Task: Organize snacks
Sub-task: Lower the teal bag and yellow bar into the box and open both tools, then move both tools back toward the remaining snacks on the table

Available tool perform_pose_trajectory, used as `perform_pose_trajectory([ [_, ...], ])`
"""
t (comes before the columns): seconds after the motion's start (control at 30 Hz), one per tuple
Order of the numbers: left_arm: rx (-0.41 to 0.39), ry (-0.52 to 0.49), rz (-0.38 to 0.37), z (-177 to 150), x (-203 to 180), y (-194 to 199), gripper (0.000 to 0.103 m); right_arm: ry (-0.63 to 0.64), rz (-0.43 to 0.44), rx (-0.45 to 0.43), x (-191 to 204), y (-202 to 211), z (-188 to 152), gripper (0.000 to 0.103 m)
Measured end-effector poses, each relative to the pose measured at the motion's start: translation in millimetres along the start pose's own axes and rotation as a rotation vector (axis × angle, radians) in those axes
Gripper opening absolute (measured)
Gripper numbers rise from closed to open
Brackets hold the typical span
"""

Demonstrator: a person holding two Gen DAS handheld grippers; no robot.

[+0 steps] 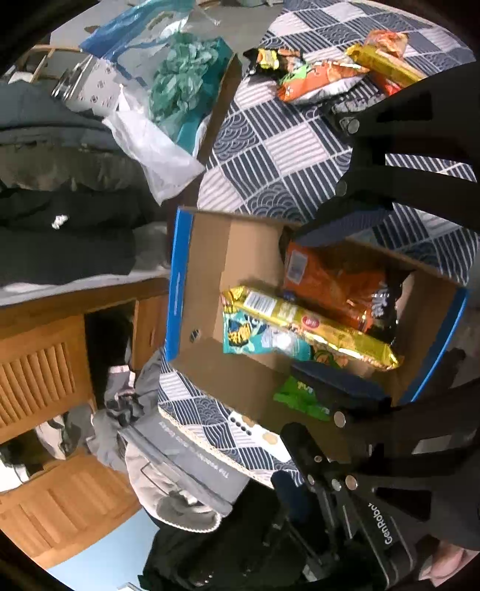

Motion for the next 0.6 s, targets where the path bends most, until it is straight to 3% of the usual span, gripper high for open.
perform_pose_trajectory([
  [0.6,0.024,-0.134,-0.057,-22,-77,1,0.075,-0.09,-0.102,-0.005,-67,37,-42,0.068],
])
Point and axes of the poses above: each gripper's, at about its wrist camera, not at the fingertips, and y roughly against the way its jaws point, x to its left, z to its top, the point moved 8 cm from there along -y, roughly the way its jaws point, and after that the axes turned 13 degrees about y, right-handed, at the moved point
